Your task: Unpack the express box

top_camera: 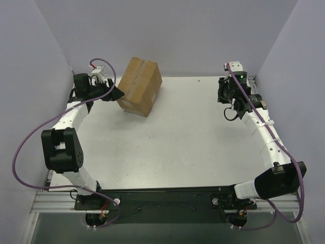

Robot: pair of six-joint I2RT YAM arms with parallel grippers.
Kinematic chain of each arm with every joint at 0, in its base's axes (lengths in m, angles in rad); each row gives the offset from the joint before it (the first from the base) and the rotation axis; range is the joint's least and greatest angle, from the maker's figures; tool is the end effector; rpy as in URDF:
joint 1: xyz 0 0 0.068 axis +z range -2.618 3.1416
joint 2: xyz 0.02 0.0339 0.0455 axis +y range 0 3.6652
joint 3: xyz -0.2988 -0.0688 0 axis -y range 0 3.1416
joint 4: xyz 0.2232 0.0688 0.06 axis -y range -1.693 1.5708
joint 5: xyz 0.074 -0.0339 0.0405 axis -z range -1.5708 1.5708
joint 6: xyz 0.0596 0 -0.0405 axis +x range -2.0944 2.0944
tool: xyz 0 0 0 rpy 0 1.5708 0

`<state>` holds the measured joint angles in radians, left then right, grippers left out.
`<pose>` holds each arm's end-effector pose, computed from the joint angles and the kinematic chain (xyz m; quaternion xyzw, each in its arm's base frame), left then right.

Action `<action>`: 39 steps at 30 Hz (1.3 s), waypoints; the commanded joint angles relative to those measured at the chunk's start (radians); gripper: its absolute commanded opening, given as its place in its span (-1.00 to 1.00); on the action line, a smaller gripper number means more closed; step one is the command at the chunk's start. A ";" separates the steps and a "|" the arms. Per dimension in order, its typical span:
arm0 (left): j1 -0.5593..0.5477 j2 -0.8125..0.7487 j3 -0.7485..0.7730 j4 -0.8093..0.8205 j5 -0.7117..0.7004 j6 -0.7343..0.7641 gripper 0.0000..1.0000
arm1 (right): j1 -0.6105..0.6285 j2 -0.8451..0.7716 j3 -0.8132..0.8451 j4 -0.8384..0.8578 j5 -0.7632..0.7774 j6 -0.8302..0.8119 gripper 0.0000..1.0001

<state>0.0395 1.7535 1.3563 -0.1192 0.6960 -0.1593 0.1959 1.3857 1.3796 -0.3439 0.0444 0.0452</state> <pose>0.4086 -0.0221 0.3172 0.0901 0.8254 -0.3225 0.4545 0.3085 0.0585 0.4200 -0.0490 0.8179 0.0509 0.5711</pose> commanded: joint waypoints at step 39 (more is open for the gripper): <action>0.293 -0.632 -0.253 -0.445 0.254 0.478 0.38 | 0.071 0.128 0.137 0.052 -0.057 0.010 -1.00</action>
<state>0.3138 1.1481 0.9798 -0.9241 0.8238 0.7647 0.2520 1.4929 1.4601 -0.3103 -0.0048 0.0525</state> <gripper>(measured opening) 0.675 0.192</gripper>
